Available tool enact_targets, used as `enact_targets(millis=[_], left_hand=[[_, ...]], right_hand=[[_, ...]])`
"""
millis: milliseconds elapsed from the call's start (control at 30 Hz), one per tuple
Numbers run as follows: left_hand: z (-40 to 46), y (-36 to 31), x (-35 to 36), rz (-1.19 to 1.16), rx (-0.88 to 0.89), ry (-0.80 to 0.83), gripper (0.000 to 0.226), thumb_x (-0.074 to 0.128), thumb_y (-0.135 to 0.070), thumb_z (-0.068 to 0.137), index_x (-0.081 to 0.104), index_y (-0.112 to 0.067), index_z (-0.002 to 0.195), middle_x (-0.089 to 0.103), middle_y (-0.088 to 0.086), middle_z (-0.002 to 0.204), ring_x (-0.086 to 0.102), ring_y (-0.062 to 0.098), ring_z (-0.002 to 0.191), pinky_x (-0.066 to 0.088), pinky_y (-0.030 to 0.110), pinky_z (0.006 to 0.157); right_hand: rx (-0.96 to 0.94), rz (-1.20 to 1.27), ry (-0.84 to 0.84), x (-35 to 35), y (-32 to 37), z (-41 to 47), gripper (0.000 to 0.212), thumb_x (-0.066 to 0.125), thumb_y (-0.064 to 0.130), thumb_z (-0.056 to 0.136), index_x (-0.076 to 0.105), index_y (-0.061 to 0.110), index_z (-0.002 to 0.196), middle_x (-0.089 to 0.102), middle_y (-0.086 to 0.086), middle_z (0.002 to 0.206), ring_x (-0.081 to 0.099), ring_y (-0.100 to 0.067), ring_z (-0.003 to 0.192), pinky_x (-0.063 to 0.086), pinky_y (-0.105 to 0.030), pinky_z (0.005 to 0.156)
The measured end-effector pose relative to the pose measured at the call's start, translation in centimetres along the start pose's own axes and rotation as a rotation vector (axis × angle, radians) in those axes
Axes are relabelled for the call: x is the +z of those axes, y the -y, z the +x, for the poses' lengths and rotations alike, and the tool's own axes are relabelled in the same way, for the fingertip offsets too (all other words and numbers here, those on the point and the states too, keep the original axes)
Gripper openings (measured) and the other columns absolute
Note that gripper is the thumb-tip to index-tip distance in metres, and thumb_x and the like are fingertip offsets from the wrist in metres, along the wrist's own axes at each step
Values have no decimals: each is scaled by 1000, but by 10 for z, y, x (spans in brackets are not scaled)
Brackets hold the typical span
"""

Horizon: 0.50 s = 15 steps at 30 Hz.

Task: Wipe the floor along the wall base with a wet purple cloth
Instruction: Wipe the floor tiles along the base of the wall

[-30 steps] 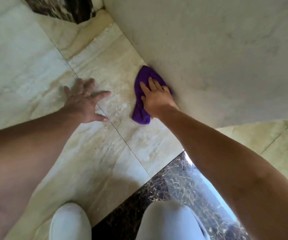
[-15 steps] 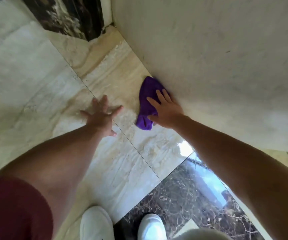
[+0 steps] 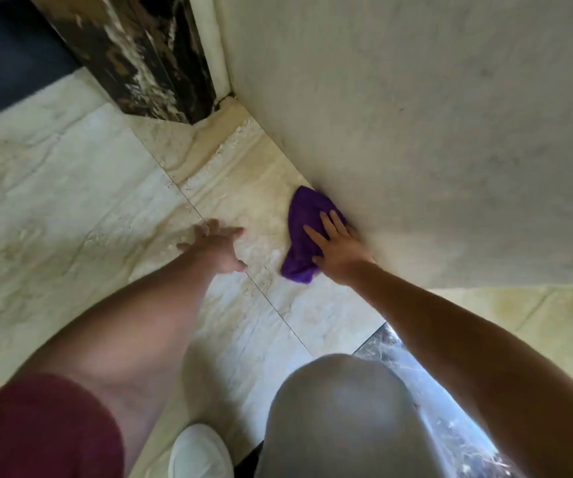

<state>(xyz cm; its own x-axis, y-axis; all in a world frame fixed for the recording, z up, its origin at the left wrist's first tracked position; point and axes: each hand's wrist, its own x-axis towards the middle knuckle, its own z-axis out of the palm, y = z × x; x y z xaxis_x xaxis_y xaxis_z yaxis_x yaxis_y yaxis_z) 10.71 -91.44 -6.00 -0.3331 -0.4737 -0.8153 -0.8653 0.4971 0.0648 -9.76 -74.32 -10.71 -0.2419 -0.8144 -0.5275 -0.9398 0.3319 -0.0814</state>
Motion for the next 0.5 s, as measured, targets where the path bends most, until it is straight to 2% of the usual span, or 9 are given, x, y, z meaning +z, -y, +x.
enact_targets(millis=[133,233,333,500], left_hand=[[-42,-6,-11,-29,4,-40,100,73,-50,84,4,-48,157,-19,2,168,-19,36,153,3,71,118],[-65,12,-35,-51,-10,-101,106,74,-57,80,-1,-50,156,-19,3,168,-17,35,154,6,71,118],[-65,30,-52,-66,-41,-130,118,75,-68,70,-9,-56,152,-24,-2,167,-18,34,154,12,77,112],[-9,35,-43,-34,-4,-117,123,75,-73,66,-14,-56,151,-28,-2,166,-20,35,153,17,81,108]], right_hand=[[69,28,62,39,-29,-80,74,50,45,95,10,38,158,-3,-9,169,-8,-27,155,14,-45,124],[101,17,96,38,-31,-95,76,52,45,94,11,39,157,-1,-9,169,-5,-27,155,19,-46,122],[126,47,54,29,-19,-80,73,49,46,95,12,36,157,2,-11,168,-4,-29,155,23,-49,120],[50,52,7,3,-1,-11,76,50,46,95,11,35,158,-2,-10,168,-7,-28,155,11,-47,124]])
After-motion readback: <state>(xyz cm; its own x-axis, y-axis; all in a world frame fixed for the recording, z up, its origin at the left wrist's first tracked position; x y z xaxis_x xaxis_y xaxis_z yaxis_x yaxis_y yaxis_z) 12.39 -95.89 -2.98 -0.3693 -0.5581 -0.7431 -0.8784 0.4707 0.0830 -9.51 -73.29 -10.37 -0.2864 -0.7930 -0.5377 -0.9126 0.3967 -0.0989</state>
